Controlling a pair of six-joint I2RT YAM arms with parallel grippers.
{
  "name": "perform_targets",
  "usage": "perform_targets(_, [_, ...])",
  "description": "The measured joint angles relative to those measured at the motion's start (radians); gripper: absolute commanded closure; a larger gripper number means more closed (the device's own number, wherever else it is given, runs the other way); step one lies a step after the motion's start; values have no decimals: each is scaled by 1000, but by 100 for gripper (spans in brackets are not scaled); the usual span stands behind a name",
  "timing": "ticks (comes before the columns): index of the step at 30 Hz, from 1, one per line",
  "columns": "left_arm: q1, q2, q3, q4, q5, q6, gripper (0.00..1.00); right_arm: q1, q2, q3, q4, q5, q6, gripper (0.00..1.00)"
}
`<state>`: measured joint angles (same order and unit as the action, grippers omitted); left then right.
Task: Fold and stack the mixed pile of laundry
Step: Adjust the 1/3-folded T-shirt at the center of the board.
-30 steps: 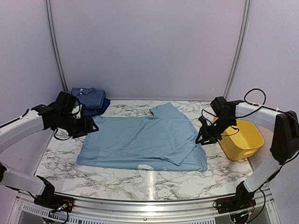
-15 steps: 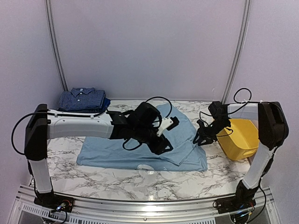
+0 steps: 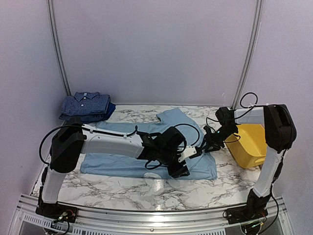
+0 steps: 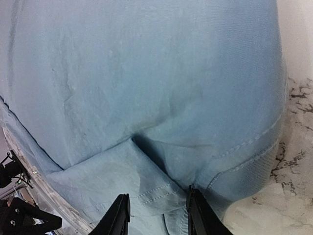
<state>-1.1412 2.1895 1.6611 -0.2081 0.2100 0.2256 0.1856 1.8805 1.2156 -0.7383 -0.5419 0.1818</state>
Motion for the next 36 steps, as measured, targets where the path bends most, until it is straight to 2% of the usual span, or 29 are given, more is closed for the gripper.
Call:
perform_targets(9, [0,77,77,-6,-23,35,37,1,39,43,-13,52,-11,59])
perform_targets(16, [0,94,78,-9,-44,53,41,13,64,78,-33,79,-28,79])
perform_targets(21, [0,109,78,-17,-48,69,49,31,81,91,-43,77,-36,92])
perform_targets(25, [0,118,78,-30,-57,85,59,33,81,94,-51,76,-41,100])
perform_targets(36, [0,118,113,-36,-92,101,60,33,81,97,-68,76,-41,91])
